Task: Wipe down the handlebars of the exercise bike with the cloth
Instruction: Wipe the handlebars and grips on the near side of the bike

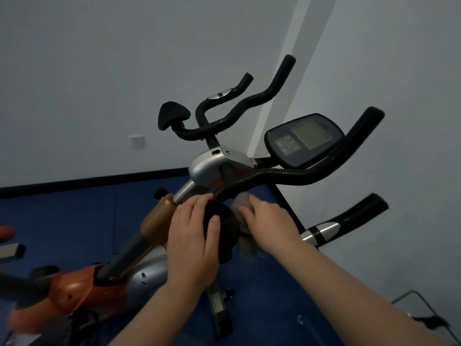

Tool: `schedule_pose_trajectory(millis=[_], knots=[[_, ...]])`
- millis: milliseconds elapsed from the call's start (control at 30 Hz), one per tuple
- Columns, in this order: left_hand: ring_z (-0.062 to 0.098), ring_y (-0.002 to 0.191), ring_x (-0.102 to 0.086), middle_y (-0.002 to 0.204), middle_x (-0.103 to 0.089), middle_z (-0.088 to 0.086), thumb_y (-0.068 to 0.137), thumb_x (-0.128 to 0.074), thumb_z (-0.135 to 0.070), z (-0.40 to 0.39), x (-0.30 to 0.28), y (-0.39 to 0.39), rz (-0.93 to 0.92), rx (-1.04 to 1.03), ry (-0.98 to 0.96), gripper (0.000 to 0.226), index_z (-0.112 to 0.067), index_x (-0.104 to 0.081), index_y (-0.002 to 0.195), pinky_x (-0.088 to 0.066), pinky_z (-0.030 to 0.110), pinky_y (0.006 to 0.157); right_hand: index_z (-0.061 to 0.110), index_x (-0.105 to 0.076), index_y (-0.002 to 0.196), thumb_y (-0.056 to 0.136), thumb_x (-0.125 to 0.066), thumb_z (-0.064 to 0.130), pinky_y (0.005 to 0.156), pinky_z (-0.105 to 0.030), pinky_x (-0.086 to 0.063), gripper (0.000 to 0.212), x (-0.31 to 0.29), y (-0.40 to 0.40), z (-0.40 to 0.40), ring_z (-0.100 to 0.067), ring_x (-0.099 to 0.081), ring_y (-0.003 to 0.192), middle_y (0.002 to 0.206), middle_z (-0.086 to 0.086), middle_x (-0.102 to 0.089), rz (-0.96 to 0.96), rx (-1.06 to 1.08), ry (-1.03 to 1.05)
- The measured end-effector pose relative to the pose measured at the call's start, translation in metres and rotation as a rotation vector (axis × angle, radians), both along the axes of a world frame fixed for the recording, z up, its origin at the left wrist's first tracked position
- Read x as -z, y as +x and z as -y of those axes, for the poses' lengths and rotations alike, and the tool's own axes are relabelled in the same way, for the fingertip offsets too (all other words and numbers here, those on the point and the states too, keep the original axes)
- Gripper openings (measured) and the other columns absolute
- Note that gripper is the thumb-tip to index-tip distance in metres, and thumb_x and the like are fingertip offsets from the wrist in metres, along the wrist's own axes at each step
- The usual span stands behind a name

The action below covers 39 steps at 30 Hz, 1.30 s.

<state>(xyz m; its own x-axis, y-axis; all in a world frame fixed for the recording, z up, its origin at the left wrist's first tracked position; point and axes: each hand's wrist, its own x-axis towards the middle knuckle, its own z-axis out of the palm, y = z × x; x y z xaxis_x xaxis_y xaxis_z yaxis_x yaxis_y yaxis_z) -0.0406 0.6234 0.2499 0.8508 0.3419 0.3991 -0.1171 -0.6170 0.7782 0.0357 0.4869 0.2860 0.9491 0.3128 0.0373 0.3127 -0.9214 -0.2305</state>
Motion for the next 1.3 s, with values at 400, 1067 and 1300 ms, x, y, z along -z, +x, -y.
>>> schedule_pose_trajectory(millis=[400, 1067, 1300], knots=[[0.014, 0.128, -0.041, 0.137, -0.049, -0.003, 0.092, -0.036, -0.034, 0.006, -0.008, -0.003, -0.035, -0.034, 0.009, 0.045, -0.020, -0.048, 0.133, -0.030, 0.037, 0.110, 0.006, -0.032, 0.139, 0.101, -0.033, 0.035, 0.072, -0.035, -0.033, 0.048, 0.006, 0.000, -0.004, -0.037, -0.055, 0.106, 0.123, -0.020, -0.056, -0.057, -0.030, 0.023], [0.010, 0.123, -0.049, 0.129, -0.057, -0.005, 0.092, -0.039, -0.036, 0.068, -0.034, 0.001, 0.075, 0.160, 0.209, 0.040, -0.020, -0.057, 0.124, -0.042, 0.034, 0.103, 0.020, -0.066, 0.098, 0.096, -0.046, 0.039, 0.103, -0.038, -0.036, 0.027, -0.003, -0.036, 0.121, -0.025, -0.060, 0.094, 0.091, 0.000, -0.064, 0.620, -0.295, -0.127], [0.007, 0.119, -0.050, 0.125, -0.058, -0.009, 0.093, -0.040, -0.033, 0.105, -0.027, 0.011, 0.026, 0.245, 0.079, 0.035, -0.023, -0.057, 0.122, -0.042, 0.032, 0.101, 0.022, -0.059, 0.115, 0.097, -0.038, 0.045, 0.115, -0.040, -0.018, 0.036, 0.016, -0.043, 0.118, -0.024, -0.051, 0.121, 0.115, 0.000, -0.062, 0.595, -0.157, -0.081]])
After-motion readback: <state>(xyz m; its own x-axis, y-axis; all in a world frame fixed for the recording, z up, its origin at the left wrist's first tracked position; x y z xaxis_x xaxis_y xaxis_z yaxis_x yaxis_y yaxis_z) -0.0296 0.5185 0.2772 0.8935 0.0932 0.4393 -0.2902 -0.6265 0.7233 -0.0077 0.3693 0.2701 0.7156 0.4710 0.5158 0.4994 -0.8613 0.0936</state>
